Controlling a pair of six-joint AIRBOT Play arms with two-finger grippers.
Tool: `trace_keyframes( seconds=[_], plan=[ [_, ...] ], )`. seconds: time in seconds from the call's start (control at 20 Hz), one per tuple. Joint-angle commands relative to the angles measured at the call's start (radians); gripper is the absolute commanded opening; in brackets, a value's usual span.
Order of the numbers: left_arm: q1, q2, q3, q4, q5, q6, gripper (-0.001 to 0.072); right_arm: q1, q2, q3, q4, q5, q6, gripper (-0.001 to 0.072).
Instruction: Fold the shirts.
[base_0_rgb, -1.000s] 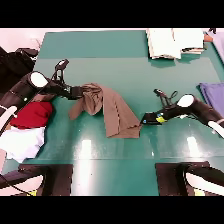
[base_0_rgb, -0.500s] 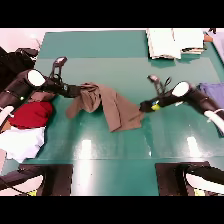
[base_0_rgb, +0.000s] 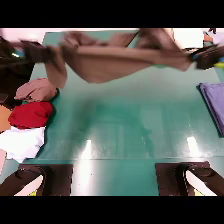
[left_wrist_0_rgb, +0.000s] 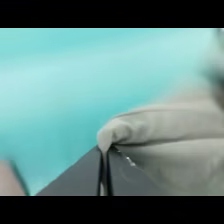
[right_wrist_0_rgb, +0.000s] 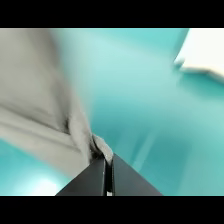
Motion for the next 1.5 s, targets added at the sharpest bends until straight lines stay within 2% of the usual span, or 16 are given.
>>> trace_keyframes(
  seconds=[0.0, 0.3, 0.5, 0.65, 0.7, 0.75, 0.85, 0.9, 0.95, 1.0, 1.15, 1.35, 1.45],
  plan=[
    [0.001, 0.061, 0.040, 0.000, -0.010, -0.005, 0.0021, -0.037, 0.098, 0.064, -0.020, 0.018, 0.002, 0.0013],
    [0.001, -0.023, -0.238, -0.122, -0.099, 0.000, 0.0022, 0.054, 0.077, -0.202, -0.006, 0.093, 0.048, 0.0013],
    [0.001, -0.043, -0.402, -0.137, -0.165, 0.002, 0.0022, 0.097, 0.008, -0.337, -0.024, 0.102, 0.073, 0.0014],
    [0.001, -0.043, -0.433, -0.137, -0.277, 0.063, 0.0036, 0.098, -0.015, -0.398, -0.022, 0.151, 0.075, 0.0014],
    [0.001, -0.039, -0.432, -0.137, -0.283, 0.080, 0.0327, 0.098, -0.013, -0.412, -0.022, 0.180, 0.081, 0.0014],
    [0.001, -0.035, -0.428, -0.137, -0.280, 0.079, 0.0552, 0.098, -0.003, -0.424, -0.022, 0.216, 0.081, 0.0014],
    [0.001, -0.034, -0.398, -0.137, -0.273, 0.079, 0.0564, 0.097, 0.043, -0.454, -0.023, 0.271, 0.081, 0.0023],
    [0.001, -0.034, -0.375, -0.142, -0.259, 0.078, 0.0564, 0.091, 0.068, -0.467, -0.024, 0.287, 0.081, 0.0167],
    [0.001, -0.034, -0.357, -0.164, -0.236, 0.079, 0.0564, 0.078, 0.098, -0.479, -0.024, 0.293, 0.096, 0.0402],
    [0.001, -0.034, -0.346, -0.211, -0.195, 0.080, 0.0564, 0.057, 0.121, -0.481, -0.022, 0.296, 0.114, 0.0483],
    [-0.007, -0.071, -0.344, -0.393, -0.068, 0.157, 0.0563, -0.027, 0.171, -0.480, -0.020, 0.286, 0.117, 0.0482],
    [-0.066, -0.238, -0.316, -0.397, 0.143, 0.163, 0.0563, -0.100, 0.175, -0.480, 0.024, 0.278, 0.117, 0.0480],
    [-0.063, -0.380, -0.235, -0.394, 0.172, 0.146, 0.0563, -0.104, 0.175, -0.480, 0.033, 0.263, 0.116, 0.0478]
  ],
)
